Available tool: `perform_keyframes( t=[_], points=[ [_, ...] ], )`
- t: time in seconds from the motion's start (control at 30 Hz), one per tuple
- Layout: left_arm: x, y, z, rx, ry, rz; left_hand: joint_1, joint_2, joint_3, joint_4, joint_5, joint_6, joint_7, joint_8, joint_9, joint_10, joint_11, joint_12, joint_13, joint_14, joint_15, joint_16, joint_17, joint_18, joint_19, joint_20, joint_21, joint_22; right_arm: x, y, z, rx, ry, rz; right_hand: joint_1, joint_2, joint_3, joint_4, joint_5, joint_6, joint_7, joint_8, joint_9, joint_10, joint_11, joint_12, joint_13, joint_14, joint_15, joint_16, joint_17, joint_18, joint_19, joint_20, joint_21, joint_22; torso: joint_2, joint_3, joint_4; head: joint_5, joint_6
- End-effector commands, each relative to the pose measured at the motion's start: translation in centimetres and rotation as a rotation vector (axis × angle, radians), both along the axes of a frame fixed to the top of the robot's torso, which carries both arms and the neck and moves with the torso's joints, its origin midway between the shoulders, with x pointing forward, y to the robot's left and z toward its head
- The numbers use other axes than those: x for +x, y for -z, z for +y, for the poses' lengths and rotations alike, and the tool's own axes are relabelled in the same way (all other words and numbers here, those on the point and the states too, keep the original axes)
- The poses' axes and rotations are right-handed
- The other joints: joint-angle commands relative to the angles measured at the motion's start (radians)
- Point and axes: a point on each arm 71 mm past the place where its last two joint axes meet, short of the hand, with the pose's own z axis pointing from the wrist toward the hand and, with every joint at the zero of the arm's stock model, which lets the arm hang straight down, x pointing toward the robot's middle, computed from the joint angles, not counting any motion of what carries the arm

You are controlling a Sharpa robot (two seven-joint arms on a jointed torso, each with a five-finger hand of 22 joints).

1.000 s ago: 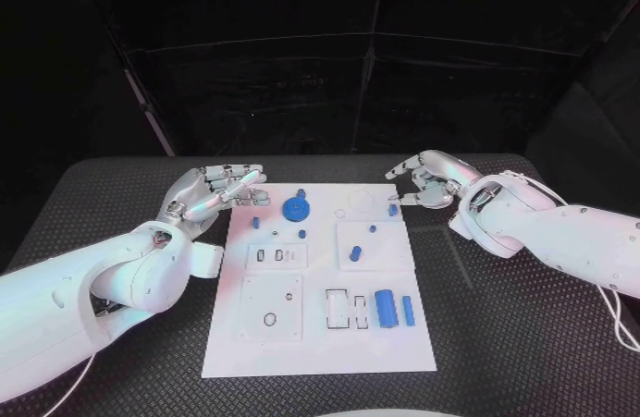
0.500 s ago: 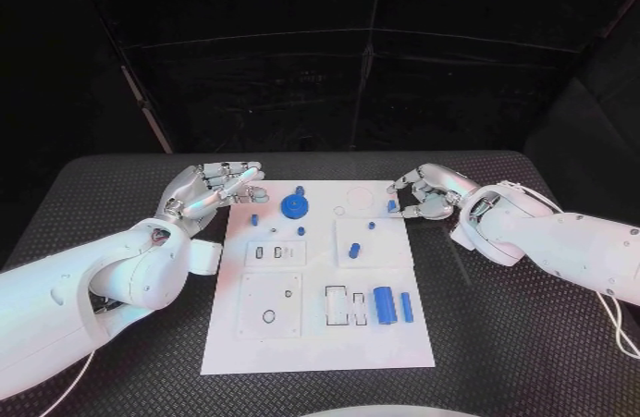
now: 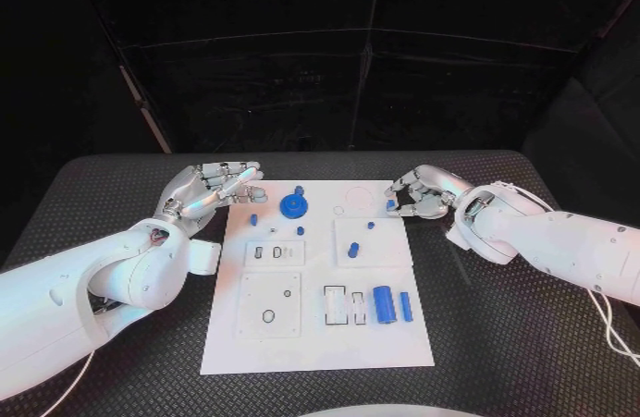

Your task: Assemble the parts on the task board

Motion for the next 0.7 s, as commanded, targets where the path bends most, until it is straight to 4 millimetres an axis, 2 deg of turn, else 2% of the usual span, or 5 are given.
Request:
perform_keyframes(
  t=[0.03, 0.23, 0.7],
  points=[
    [0.00, -0.13, -0.15, -0.005, 0.013, -0.008, -0.001, 0.012, -0.001, -0.007, -0.006, 0.000, 0.004, -0.006, -0.001, -0.002, 0.006, -0.005, -0.001, -0.001, 0.003, -0.003, 0.001, 0.002, 0.009, 0.000, -0.002, -0.002, 0.12, 0.10, 0.07, 0.002, 0.001, 0.014, -0.002, 0.017, -0.003, -0.001, 0.005, 0.016, -0.001, 0.008, 0.002, 0.020, 0.005, 0.001, 0.139, 0.096, 0.005, 0.003, 0.236, -0.016, 0.000, 0.004, -0.001, 0.002, 0.000, -0.0009, 0.0002, 0.000, -0.001],
    [0.01, -0.12, -0.16, -0.005, 0.013, -0.007, -0.001, 0.012, -0.001, -0.007, -0.006, 0.000, 0.004, -0.006, -0.001, -0.002, 0.006, -0.005, -0.001, -0.001, 0.003, -0.003, 0.001, 0.002, 0.009, 0.000, -0.002, -0.002, 0.25, 0.30, 0.21, 0.000, -0.001, 0.026, 0.011, 0.040, 0.004, -0.013, -0.012, 0.047, -0.008, 0.017, 0.003, 0.023, -0.001, 0.004, 0.142, 0.097, 0.000, 0.004, 0.239, -0.017, 0.002, 0.000, 0.001, 0.005, 0.000, -0.0001, 0.0000, 0.001, -0.003],
    [0.02, -0.10, -0.14, -0.005, 0.013, -0.007, -0.001, 0.012, -0.001, -0.007, -0.006, 0.000, 0.004, -0.006, -0.001, -0.002, 0.006, -0.005, -0.001, -0.001, 0.003, -0.003, 0.001, 0.002, 0.009, 0.000, -0.002, -0.002, 0.41, 0.50, 0.03, -0.009, 0.008, 0.036, 0.016, 0.040, 0.005, -0.019, -0.018, 0.051, -0.009, 0.017, 0.002, 0.025, -0.002, 0.006, 0.145, 0.098, -0.001, 0.005, 0.242, -0.017, 0.004, -0.001, 0.002, 0.008, -0.001, 0.0000, -0.0002, -0.001, -0.005]
  ],
)
